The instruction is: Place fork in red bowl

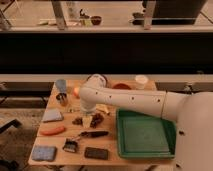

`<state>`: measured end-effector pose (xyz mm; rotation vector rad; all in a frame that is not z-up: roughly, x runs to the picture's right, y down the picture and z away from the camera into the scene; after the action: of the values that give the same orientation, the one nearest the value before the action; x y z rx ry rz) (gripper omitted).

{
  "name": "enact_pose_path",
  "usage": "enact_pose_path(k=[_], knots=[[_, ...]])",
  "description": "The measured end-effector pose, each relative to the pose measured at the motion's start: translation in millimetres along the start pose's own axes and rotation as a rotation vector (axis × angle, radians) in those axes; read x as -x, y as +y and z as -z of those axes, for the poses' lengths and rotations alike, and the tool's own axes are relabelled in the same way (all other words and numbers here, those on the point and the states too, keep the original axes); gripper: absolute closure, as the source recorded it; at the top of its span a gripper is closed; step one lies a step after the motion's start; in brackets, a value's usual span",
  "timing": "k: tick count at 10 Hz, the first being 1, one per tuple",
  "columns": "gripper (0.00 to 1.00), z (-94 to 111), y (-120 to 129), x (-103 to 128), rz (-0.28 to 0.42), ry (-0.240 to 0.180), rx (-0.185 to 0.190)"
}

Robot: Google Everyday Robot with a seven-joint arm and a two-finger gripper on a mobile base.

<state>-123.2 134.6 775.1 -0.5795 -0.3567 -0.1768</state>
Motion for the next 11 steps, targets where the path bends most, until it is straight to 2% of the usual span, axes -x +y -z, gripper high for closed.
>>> enact_pose_path(k=[3,5,8,11], knots=[[0.2,9,-21,-1,-0.026,0.013,-0.004],[0.2,8,-30,-4,-0.024,0.009,-0.014],[0.2,-3,-37,-10,0.002,0.011,-0.073],[0.2,-19,-52,-1,0.024,0.028,-0.096]])
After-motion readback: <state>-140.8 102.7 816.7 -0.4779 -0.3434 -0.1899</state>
